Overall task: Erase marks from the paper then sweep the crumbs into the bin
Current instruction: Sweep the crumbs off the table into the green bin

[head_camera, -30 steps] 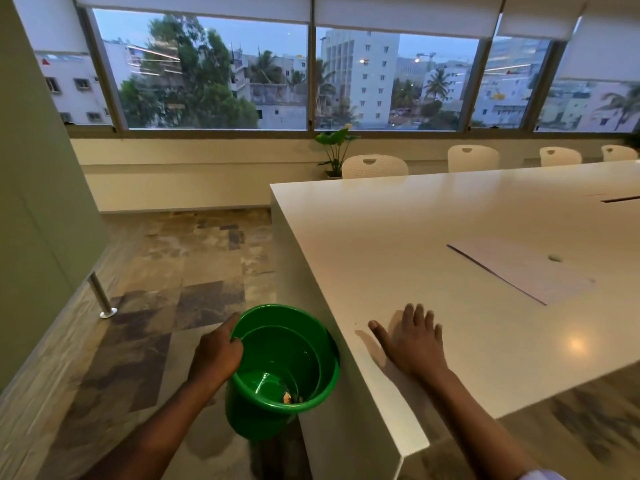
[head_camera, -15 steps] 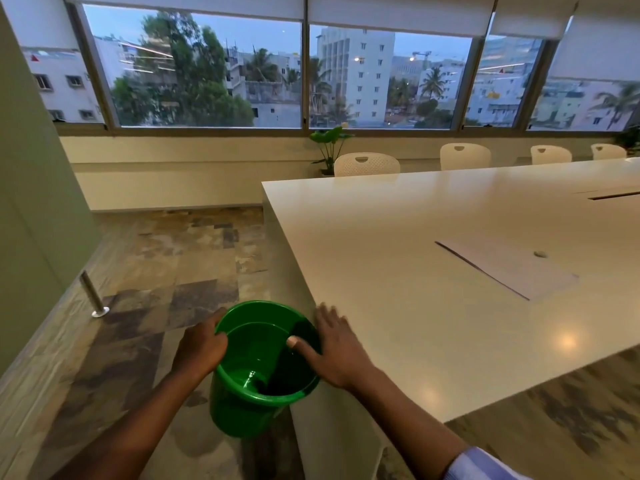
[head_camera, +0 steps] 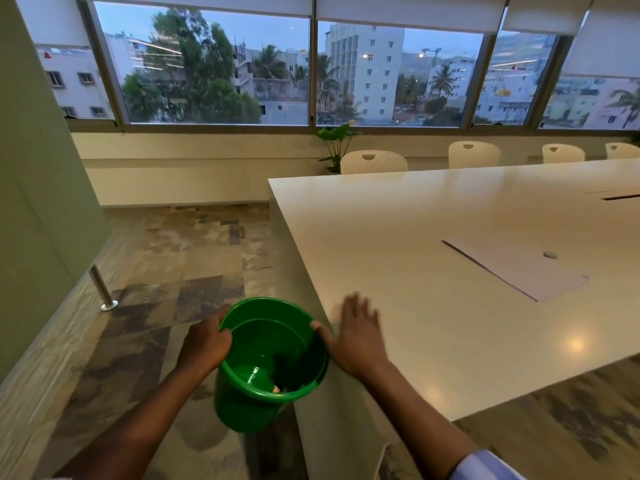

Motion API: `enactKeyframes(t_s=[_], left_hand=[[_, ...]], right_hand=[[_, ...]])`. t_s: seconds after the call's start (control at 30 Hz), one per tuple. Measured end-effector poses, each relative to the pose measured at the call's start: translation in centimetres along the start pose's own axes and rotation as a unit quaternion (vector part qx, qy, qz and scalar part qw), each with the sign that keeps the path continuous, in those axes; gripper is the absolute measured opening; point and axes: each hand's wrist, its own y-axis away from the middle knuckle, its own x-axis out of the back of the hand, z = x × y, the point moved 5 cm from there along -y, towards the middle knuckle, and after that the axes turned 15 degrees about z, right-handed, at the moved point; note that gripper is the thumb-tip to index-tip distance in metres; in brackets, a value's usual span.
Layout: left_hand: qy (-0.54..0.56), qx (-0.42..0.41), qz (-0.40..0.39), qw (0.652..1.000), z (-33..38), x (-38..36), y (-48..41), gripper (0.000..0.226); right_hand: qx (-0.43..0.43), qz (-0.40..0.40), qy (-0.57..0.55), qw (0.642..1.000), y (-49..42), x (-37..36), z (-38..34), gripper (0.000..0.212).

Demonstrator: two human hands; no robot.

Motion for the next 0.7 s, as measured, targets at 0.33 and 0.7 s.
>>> enactKeyframes(t_s=[0.33, 0.7], left_hand=[[0.017, 0.009, -0.002, 1.000, -0.6, -0.2, 0.0, 0.057], [0.039, 0.015, -0.015, 0.999, -1.8, -1.1, 0.3, 0.058]], right_hand=[[0.139, -0.067, -0.126, 0.980, 3.0, -2.9, -5.4, 0.097], [0.081, 0.018, -0.132, 0.988, 3.2, -4.4, -6.2, 0.071]])
